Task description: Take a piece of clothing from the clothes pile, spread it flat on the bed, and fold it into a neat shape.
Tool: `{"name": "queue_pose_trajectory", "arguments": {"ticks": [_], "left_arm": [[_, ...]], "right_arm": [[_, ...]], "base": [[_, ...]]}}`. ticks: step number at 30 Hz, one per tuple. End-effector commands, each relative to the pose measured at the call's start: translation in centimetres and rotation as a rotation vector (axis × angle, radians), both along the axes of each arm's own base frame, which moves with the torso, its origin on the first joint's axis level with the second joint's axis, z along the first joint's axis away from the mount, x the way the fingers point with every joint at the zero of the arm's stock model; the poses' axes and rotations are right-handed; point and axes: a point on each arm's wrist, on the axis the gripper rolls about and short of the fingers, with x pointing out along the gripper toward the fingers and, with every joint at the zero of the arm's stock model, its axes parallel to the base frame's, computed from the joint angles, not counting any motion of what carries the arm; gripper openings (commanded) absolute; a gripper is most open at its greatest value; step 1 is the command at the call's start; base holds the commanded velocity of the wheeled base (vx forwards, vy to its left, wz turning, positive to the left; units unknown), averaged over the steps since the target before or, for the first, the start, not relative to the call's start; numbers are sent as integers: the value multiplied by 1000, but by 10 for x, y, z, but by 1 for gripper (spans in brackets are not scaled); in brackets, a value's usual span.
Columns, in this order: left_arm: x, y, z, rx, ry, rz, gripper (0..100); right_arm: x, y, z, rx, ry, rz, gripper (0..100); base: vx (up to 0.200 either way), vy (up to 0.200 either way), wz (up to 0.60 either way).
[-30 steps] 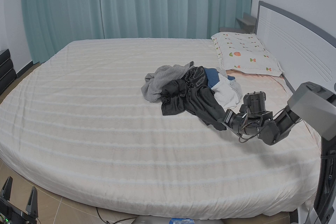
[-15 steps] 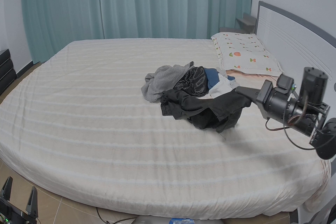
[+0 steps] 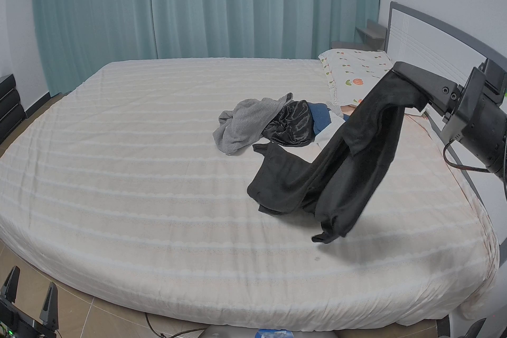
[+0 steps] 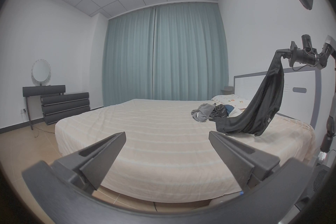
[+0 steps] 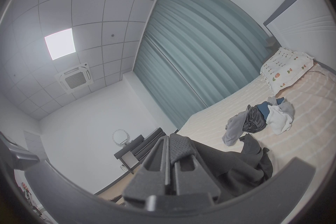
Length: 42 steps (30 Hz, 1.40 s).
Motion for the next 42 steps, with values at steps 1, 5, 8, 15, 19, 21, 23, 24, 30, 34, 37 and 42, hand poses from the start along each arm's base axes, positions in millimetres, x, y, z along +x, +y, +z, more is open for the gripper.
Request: {"name": "queue_pose_trajectory", "arguments": {"ticks": [1,5,8,15,19,21,23,24,30,34,37,42], "left_arm": [[0,0,-5,0,1,-8,100],[0,0,-5,-7,0,-6,100],[0,0,-5,-1,-2,-13,100],[5,-2,69,-46,-117,-92,100],[26,-4,68,-32,35,-187,100],[38,-5,67,-33,116,-200,100],[51,-5,69,-32,183,-201,100],[54,-5,69,-34,202,-202,100],[90,-10,62,-25,393,-260,100],[111,-19,55,-12,492,-337,100],[140,-34,46,8,597,-411,100],[179,-58,27,21,693,-473,100]], "right_arm": [[-8,-1,2,9,-13,20,0],[-8,0,-5,-7,7,26,0],[-7,1,-7,-12,15,26,0],[-6,1,-8,-16,19,26,0],[-3,3,-10,-21,25,25,0],[-2,4,-11,-23,29,25,0],[0,5,-12,-26,33,26,0],[0,5,-11,-26,33,26,0],[9,9,-16,-38,51,20,0],[11,11,-18,-45,57,20,0],[16,11,-16,-42,51,6,0],[17,10,-9,-27,32,0,0]], "base": [[0,0,0],[0,0,0],[0,0,0],[0,0,0],[0,0,0],[0,0,0],[0,0,0],[0,0,0],[0,0,0],[0,0,0],[0,0,0],[0,0,0]]}}
